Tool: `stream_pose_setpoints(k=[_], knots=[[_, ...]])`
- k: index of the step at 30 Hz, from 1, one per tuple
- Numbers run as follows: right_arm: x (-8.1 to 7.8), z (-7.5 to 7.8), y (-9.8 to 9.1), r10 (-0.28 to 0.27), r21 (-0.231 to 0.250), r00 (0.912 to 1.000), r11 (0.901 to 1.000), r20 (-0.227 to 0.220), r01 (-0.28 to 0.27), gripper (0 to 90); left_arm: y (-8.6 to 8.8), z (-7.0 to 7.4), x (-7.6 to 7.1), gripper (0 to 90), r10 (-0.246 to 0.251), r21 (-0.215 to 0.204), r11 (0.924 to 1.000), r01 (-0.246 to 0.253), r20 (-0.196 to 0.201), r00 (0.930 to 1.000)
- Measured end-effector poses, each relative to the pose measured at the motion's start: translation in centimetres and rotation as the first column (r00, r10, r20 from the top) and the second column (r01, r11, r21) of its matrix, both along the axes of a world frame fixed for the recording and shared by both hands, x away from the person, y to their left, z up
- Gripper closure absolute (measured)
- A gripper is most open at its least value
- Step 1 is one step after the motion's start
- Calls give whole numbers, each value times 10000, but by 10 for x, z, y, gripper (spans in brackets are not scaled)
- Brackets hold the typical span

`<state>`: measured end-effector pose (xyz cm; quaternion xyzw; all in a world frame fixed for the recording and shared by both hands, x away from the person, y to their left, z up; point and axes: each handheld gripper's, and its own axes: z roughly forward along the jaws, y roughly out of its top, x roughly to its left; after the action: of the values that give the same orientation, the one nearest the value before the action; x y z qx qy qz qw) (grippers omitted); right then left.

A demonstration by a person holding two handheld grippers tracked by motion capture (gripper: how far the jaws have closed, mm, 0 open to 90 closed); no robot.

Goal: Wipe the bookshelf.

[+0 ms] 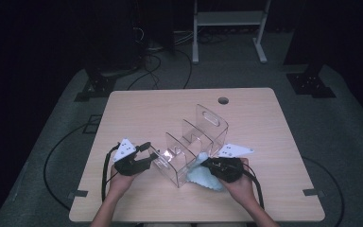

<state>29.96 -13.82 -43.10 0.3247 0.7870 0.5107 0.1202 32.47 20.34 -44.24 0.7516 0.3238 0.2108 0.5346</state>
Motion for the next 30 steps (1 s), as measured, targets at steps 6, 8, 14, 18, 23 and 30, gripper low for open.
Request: stream_pose_setpoints(k=[6,8,14,18,23,30], knots=[[0,-7,1,-22,126,9998,9999,-190,24,846,-2,0,0,467,51,73,10000,-52,44,10000],[0,-9,2,17,58,9996,10000,-273,-16,845,-2,0,-1,467,68,53,10000,-68,43,10000],[-3,-7,3,109,106,9998,9999,-180,-108,845,-2,0,0,467,26,48,10000,-26,25,10000],[-5,-5,5,106,136,9999,9999,-70,-105,845,-2,0,0,467,40,22,10000,-40,5,10000],[-2,-22,8,145,-36,9986,9999,-507,-147,845,-2,0,-1,466,100,20,9999,-100,24,9999],[-1,-22,9,96,-66,9988,9999,-488,-99,846,-2,0,0,466,114,3,9999,-114,-29,9999]])
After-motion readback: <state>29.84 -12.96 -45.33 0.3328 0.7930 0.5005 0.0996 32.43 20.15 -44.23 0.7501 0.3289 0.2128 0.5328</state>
